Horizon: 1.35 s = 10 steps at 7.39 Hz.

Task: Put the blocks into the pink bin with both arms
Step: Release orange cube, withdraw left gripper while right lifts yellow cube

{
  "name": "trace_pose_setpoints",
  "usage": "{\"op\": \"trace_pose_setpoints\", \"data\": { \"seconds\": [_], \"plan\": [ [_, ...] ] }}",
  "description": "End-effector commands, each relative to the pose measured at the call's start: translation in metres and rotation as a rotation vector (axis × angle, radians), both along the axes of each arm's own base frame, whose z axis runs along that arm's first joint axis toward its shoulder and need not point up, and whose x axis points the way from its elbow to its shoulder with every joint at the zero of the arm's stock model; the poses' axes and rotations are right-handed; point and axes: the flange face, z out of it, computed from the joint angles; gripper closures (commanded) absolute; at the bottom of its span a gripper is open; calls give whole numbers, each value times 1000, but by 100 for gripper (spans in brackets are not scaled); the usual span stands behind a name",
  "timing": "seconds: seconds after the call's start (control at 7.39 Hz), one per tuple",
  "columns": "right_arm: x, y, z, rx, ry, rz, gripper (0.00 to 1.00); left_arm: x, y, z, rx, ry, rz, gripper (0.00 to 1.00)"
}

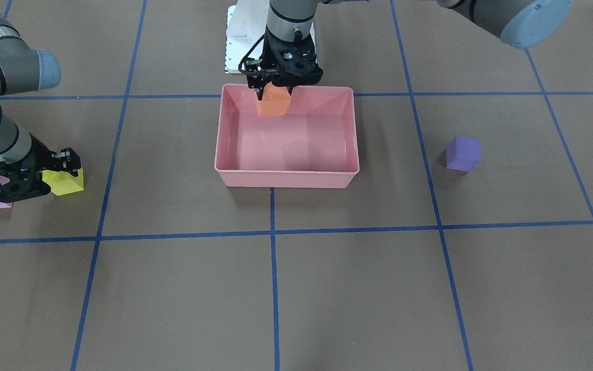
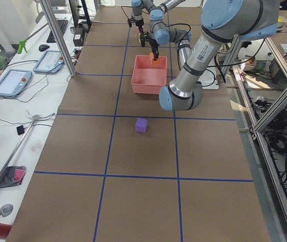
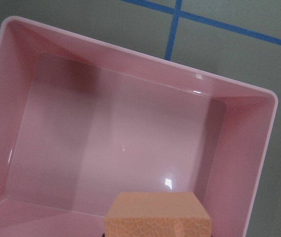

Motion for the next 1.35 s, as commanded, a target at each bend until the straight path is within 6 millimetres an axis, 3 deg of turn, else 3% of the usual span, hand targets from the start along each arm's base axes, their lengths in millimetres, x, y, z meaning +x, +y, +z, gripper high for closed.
{"op": "trace_pose_setpoints", "data": {
  "seconds": [0.0,0.14,0.27,0.41,0.54,0.68,0.81,1.08,1.22],
  "plan": [
    [1,0,-8,12,-11,1,100,2,-2,0,12,5,-7,0],
    [5,0,-27,32,-38,10,100,-3,-1,-4,17,13,-9,0],
    [36,-9,-51,38,-98,49,100,-18,-1,-9,30,34,-21,0],
    [81,-20,-72,12,-189,98,100,-25,-6,-7,32,32,-34,0],
    [108,-24,-88,12,-242,128,100,-36,-12,1,75,16,-14,0],
    [122,-31,-107,4,-279,145,100,-56,-5,20,142,-23,42,0],
    [139,-54,-153,-40,-279,185,100,-90,3,46,187,-60,74,0],
    [139,-54,-262,-105,-247,204,100,-144,-1,112,258,-142,127,0],
    [121,-45,-292,-146,-253,227,100,-162,-10,138,283,-184,143,0]
  ]
}}
